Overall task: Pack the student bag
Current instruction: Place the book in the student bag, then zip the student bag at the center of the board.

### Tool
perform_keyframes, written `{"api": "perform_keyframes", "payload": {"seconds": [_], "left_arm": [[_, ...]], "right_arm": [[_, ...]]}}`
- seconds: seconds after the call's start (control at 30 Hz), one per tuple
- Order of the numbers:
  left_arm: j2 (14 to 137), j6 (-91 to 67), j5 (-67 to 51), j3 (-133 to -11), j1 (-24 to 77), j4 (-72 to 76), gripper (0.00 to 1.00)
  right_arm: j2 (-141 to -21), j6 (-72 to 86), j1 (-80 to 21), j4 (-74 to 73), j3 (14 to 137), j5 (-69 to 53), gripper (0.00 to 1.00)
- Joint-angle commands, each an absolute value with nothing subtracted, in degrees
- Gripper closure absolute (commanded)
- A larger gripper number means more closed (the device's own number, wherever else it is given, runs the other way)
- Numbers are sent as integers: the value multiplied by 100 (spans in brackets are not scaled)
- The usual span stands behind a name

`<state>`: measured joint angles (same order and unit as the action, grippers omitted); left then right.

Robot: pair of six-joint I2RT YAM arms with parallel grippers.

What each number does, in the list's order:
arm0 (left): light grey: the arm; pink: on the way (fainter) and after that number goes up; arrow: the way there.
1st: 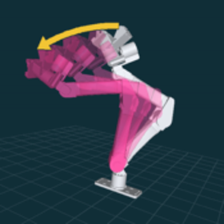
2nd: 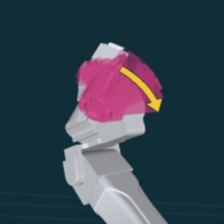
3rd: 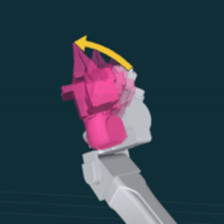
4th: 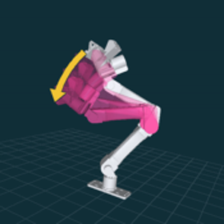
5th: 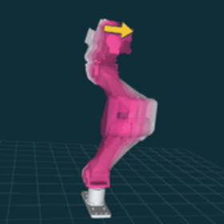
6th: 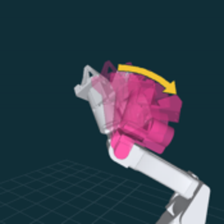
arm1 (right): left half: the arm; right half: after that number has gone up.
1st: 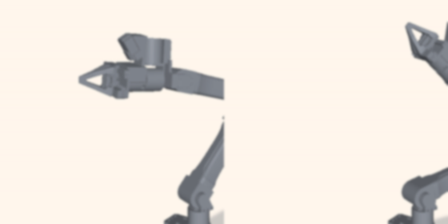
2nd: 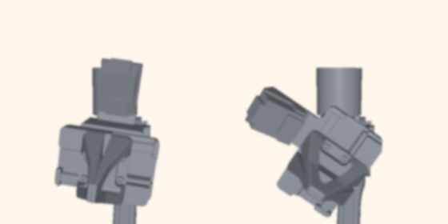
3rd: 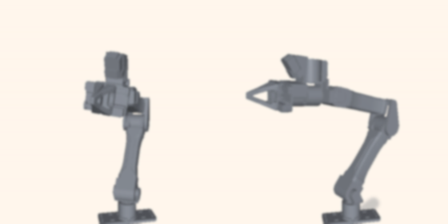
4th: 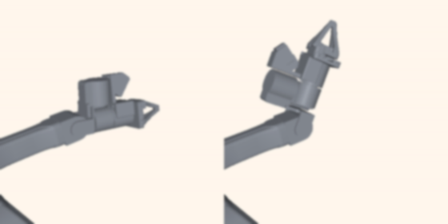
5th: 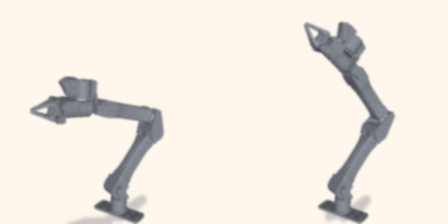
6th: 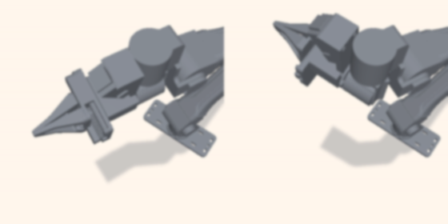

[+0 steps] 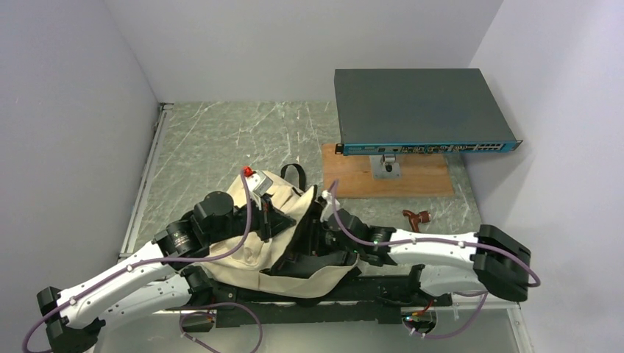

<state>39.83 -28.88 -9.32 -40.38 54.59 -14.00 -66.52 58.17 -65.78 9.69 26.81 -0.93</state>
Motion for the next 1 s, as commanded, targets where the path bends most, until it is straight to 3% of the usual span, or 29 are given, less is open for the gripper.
{"api": "perform_keyframes", "payload": {"seconds": [0.0,0.17,0.4,0.53,0.7,0.73,0.77,0.9,0.97], "left_arm": [[3954,-3122,-1051,-4138,5490,-1078,100],[3851,-3466,-1287,-3511,5492,-762,100],[4600,-3785,-2664,-2651,5507,823,86],[5190,-3813,-3422,-2505,5617,1469,56],[5071,-3481,-3146,-2638,5696,869,35],[5053,-3418,-3064,-2695,5691,670,10],[5016,-3380,-2956,-2740,5693,506,2],[4474,-3366,-2086,-2799,5667,-85,2],[4211,-3364,-1237,-3066,5643,-859,11]], "right_arm": [[-6930,4995,-6670,1745,3534,-132,68],[-5515,4784,-6666,-360,3172,830,42],[-3403,5047,-6670,-3564,3189,1678,33],[-3090,4802,-6658,-4384,3855,2391,30],[-3987,4374,-6645,-4959,5038,3391,33],[-4158,4218,-6636,-4920,5229,3453,33],[-4283,3986,-6625,-4748,5335,3409,32],[-4872,2916,-6432,-3673,5362,2871,33],[-5250,2434,-6266,-3068,5283,2599,37]]}}
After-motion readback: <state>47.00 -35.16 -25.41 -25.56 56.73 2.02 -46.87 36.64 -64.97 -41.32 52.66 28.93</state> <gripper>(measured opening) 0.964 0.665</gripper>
